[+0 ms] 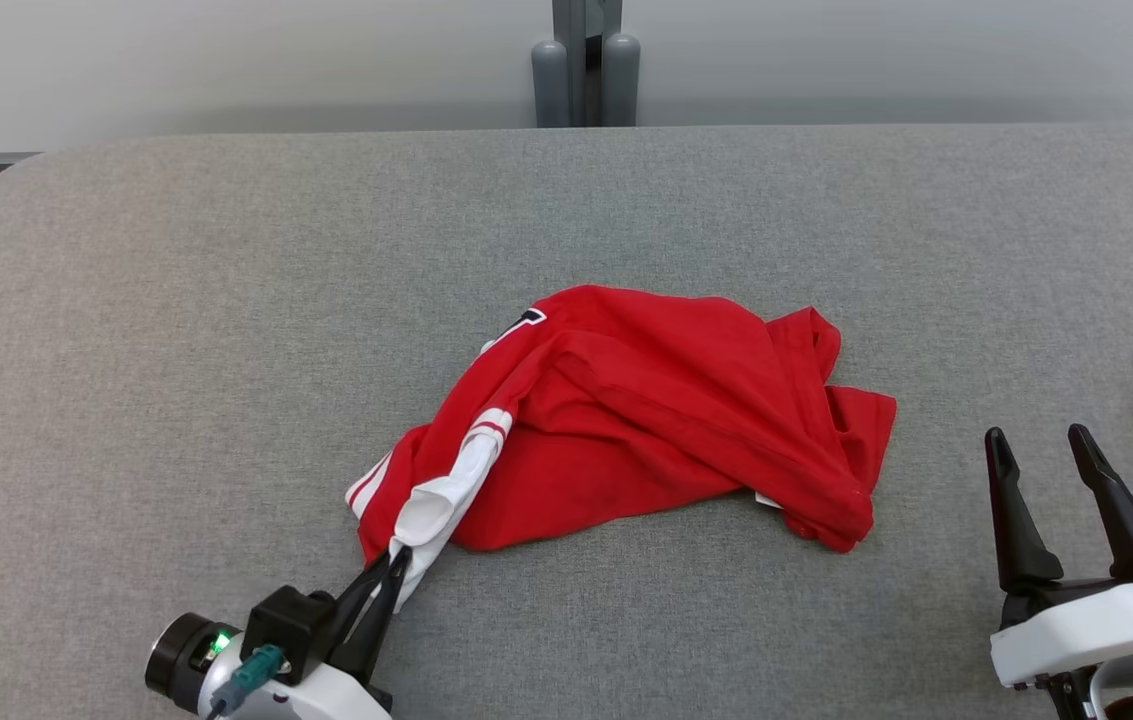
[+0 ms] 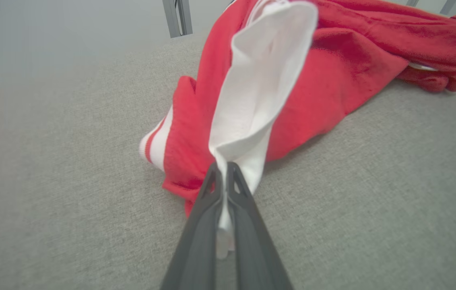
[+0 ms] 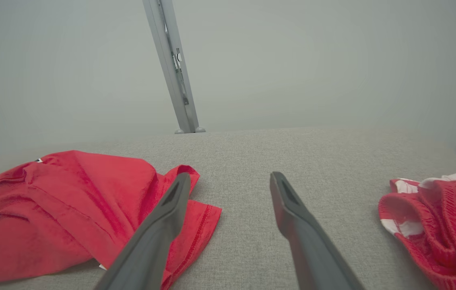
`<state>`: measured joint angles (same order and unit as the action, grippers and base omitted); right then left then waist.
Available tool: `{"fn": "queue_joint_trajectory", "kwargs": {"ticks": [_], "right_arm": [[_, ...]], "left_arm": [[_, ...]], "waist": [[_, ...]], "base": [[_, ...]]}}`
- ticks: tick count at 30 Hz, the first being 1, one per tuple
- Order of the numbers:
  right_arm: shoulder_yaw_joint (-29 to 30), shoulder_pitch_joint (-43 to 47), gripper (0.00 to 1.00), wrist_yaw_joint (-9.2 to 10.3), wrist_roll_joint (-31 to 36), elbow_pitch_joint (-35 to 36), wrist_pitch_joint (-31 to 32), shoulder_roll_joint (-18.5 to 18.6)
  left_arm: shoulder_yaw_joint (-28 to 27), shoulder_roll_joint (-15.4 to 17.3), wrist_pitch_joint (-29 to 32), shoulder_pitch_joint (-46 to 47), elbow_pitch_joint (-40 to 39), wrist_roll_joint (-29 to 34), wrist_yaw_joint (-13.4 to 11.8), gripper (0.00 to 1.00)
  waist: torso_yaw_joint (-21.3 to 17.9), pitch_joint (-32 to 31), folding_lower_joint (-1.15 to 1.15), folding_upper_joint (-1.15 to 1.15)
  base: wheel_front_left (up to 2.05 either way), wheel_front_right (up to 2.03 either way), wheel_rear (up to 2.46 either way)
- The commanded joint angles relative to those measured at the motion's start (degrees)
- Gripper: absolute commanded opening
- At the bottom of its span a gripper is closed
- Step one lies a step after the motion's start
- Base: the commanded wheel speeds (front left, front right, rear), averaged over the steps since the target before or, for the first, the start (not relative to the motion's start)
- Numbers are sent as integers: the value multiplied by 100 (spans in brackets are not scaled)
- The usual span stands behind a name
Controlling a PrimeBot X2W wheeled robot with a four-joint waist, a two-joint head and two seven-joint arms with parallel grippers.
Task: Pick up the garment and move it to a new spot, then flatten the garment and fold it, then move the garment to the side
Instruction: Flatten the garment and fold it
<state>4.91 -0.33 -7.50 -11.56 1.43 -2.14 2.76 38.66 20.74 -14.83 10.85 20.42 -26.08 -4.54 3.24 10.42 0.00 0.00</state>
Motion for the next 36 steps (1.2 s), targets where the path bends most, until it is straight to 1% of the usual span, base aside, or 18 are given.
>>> {"fn": "queue_joint_trajectory", "kwargs": {"ticks": [1, 3, 4, 8, 15, 21, 25, 31, 36], "right_arm": [[4, 29, 100, 2, -16, 25, 18, 27], [-16, 52, 100, 2, -40, 17, 36, 27], [-22, 57, 100, 2, -48, 11, 45, 27], [-41, 72, 100, 2, -75, -16, 47, 26], [-6, 107, 100, 2, -214, -69, -10, 27], [3, 50, 100, 2, -259, -76, -55, 27], [35, 15, 100, 2, -262, -62, -76, 26], [93, -17, 100, 2, -215, -16, -98, 26], [87, 35, 100, 2, -156, 16, -55, 27]], "left_arm": [[-108, -27, -25, -57, 85, -139, 45, 2], [-215, -88, -26, -31, 149, -262, 89, 91], [-275, -104, -27, 5, 156, -313, 87, 100], [-522, -82, -28, 49, 117, -452, 84, 100], [-1000, 29, -29, -162, -273, -727, -32, 100], [-1415, 213, -29, -266, -660, -840, -279, 100], [-1624, 257, -29, -375, -902, -943, -390, 100], [-2000, 297, -26, -584, -1641, -956, -700, 100], [-2111, 269, -25, -900, -2310, -807, -1036, 100]], "waist": [[21, -26, 0, 0], [29, -54, 0, 0], [31, -70, 0, 0], [14, -132, 0, 0], [-3, -235, 0, 0], [13, -329, 0, 0], [12, -371, 0, 0], [35, -440, 0, 0], [41, -543, 0, 0]], "base": [[0, 0, 0], [0, 0, 0], [0, 0, 0], [0, 0, 0], [0, 0, 0], [0, 0, 0], [0, 0, 0], [0, 0, 0], [0, 0, 0]]}}
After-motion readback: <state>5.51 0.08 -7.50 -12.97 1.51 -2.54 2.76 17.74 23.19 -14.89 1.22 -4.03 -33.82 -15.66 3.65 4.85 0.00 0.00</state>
